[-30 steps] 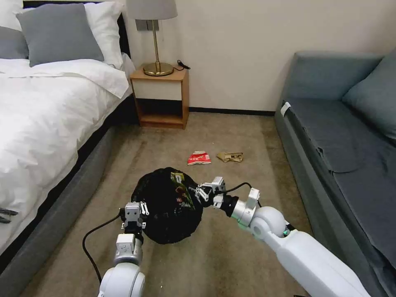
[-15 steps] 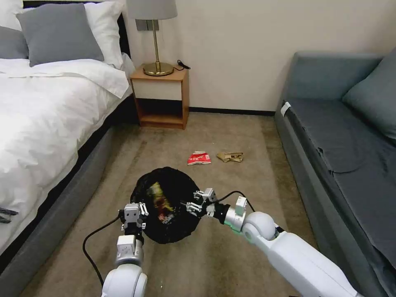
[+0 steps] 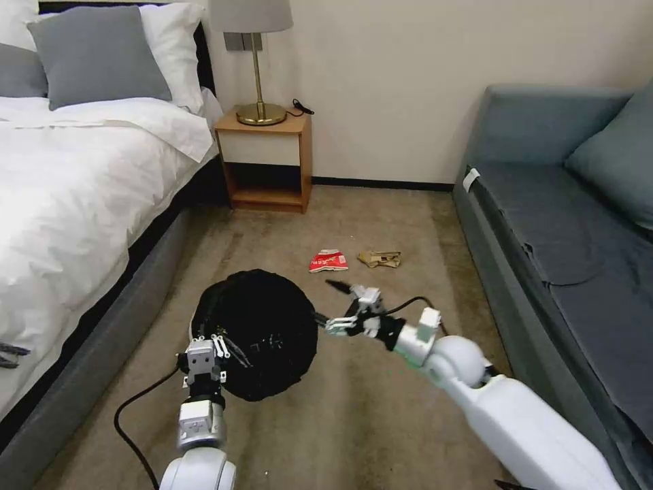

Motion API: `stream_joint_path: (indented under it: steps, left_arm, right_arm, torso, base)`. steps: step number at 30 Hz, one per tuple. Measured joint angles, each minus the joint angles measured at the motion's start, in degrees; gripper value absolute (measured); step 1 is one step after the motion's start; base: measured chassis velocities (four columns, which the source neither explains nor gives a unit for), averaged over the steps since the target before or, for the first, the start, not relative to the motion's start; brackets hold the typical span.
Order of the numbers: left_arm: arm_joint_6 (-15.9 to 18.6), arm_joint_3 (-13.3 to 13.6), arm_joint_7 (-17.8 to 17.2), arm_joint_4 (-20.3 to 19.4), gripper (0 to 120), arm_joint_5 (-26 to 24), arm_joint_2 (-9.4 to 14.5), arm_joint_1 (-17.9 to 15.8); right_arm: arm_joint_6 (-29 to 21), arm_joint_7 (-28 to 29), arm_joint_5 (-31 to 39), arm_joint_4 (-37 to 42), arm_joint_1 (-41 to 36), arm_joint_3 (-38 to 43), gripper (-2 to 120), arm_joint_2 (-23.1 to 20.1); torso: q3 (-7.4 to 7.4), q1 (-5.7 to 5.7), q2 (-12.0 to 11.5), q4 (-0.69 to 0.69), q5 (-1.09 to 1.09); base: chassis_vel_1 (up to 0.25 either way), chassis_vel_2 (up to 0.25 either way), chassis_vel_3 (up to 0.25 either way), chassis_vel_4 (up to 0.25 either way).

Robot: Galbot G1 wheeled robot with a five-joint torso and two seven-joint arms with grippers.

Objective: Pick up the trash bin, then pick up the garbage on the floor and place it into the trash bin.

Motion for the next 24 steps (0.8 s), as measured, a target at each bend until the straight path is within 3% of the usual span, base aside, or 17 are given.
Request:
stream_joint_path:
  steps: [10,17,24]
  left_arm:
    - [-2.77,-3.03,-0.33,-0.28,3,-1.51,0.22,2.44]
    - [-5.0,-5.3,-1.18,2.6,3,-6.24,2.87,2.75]
    - [-6.22,-6.45,-1.35,3.41,3,-8.8,4.68,3.62]
  right_arm:
    - [-5.15,15.75,1.3,5.65,-3.8,10.75,100,-2.86]
    - [-10.55,26.55,0.26,4.85,-5.53,14.24,100,-1.5]
    - [-10.74,29.6,-4.34,0.38,-7.27,15.42,100,0.6]
  torso:
    - [0.0,0.0,0.0,0.0,0.0]
    - [0.0,0.0,0.0,0.0,-0.01]
    - [0.0,0.0,0.0,0.01,0.0]
  base:
    - [0.0,0.0,0.0,0.0]
    - [0.0,0.0,0.0,0.0]
    - [0.0,0.0,0.0,0.0]
